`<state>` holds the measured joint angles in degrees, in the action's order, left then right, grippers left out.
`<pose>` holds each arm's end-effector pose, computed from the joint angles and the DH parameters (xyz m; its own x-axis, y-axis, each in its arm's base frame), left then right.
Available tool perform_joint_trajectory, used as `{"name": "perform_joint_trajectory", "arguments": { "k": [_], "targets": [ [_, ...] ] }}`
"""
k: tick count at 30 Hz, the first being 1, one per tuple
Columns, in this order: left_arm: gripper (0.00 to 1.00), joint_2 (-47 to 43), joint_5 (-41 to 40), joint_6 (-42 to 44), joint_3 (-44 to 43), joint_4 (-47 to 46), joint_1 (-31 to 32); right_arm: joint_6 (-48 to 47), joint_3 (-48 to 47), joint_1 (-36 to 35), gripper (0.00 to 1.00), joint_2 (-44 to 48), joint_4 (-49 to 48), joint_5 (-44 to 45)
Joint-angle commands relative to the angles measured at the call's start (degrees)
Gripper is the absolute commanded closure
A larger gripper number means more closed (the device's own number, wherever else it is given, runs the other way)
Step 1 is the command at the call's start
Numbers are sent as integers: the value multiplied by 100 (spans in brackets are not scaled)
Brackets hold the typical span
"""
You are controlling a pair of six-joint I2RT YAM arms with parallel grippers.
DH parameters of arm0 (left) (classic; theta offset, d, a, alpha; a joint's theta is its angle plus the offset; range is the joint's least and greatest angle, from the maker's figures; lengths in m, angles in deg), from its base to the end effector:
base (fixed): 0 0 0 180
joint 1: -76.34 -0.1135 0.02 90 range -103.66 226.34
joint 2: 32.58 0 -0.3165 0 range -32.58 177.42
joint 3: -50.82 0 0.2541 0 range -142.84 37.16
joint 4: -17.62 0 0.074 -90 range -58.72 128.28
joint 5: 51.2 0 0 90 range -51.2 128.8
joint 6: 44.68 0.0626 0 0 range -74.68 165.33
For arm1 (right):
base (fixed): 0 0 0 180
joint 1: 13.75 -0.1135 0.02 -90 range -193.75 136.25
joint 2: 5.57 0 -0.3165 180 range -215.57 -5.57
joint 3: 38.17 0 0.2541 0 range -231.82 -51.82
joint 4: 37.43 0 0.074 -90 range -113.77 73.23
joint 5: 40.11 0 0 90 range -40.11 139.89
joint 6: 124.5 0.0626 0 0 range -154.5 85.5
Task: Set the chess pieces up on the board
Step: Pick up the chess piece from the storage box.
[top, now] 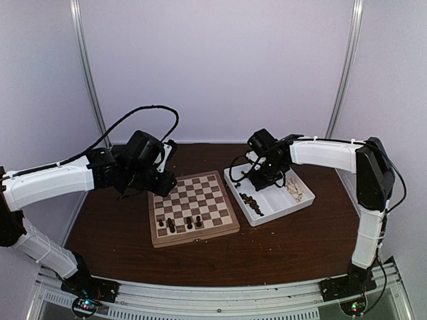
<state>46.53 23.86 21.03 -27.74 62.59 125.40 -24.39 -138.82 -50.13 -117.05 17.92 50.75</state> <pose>0.2144 -0.2225 0.3259 -0.6777 0.1747 -0.7143 0.3650 0.9232 -0.1206 0.3553 0.2606 0.2353 -0.8283 -0.3922 -0.4000 -0.4498 0.8913 0.0574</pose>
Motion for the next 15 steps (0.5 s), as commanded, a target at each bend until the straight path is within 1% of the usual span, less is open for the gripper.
{"name": "perform_joint_trajectory", "arguments": {
  "k": [1,8,15],
  "targets": [
    [65,-5,9,56,-15,-222,-45,-229,2,-283,94,314,-251,-382],
    [65,-69,-43,56,52,-230,-45,-457,-172,-825,93,308,-556,-1018],
    [65,-182,-126,46,172,-231,-45,-558,-563,-1246,93,-142,-384,-1175]
  ]
}}
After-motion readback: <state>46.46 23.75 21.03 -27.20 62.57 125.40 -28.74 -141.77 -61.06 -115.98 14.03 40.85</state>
